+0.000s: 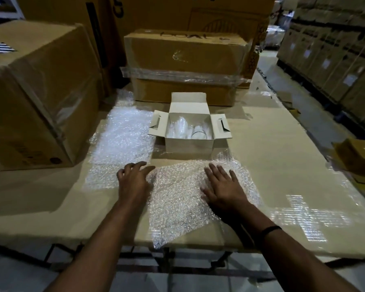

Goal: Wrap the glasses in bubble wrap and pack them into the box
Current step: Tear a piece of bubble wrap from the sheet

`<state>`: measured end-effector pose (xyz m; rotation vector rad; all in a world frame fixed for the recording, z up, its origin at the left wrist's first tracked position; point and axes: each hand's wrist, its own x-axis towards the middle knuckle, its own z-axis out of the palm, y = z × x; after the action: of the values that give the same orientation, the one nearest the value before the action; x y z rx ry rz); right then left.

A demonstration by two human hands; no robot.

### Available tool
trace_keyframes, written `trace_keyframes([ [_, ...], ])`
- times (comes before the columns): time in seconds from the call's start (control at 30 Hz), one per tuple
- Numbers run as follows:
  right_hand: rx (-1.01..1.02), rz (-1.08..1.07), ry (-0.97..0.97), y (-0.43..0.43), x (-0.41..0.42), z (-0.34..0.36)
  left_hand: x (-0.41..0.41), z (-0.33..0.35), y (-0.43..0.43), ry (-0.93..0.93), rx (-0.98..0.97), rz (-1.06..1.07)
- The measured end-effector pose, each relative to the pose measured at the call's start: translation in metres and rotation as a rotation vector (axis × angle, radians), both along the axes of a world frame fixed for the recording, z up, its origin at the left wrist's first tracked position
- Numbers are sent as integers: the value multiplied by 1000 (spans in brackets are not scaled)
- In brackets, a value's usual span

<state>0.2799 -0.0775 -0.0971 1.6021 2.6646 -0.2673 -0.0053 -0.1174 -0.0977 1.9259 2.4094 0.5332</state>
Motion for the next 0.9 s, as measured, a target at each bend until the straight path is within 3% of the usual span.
trace_keyframes([
  [0.13, -108, 76, 23, -6, -7, -5, -13, 6, -4, 41, -115, -84],
  [0.27, -14, 69, 38, -15, -17, 13, -17, 11, 0, -32, 21, -132],
  [0.37, 29, 120, 137, -53, -42, 33, -11, 19, 9, -116, 106, -147],
  [0.43, -1, 163, 73, -79, -63, 37, -7, 23, 15, -166, 113, -146],
  [0.53, 13, 138, 12, -94, -83, 28, 0, 33, 20, -415, 150, -146],
  [0.6, 71, 110, 176, -92, -83, 24, 6, 40, 20, -668, 150, -124],
  [0.67, 27, 19, 464, -86, -75, 21, 7, 42, 23, -848, 135, -125],
  [0.8, -406, -310, 1072, -67, -37, 33, 8, 41, 32, -1015, 39, -256],
  [0.9, -632, -505, 1282, -59, -8, 45, 20, 40, 40, -1009, -12, -316],
])
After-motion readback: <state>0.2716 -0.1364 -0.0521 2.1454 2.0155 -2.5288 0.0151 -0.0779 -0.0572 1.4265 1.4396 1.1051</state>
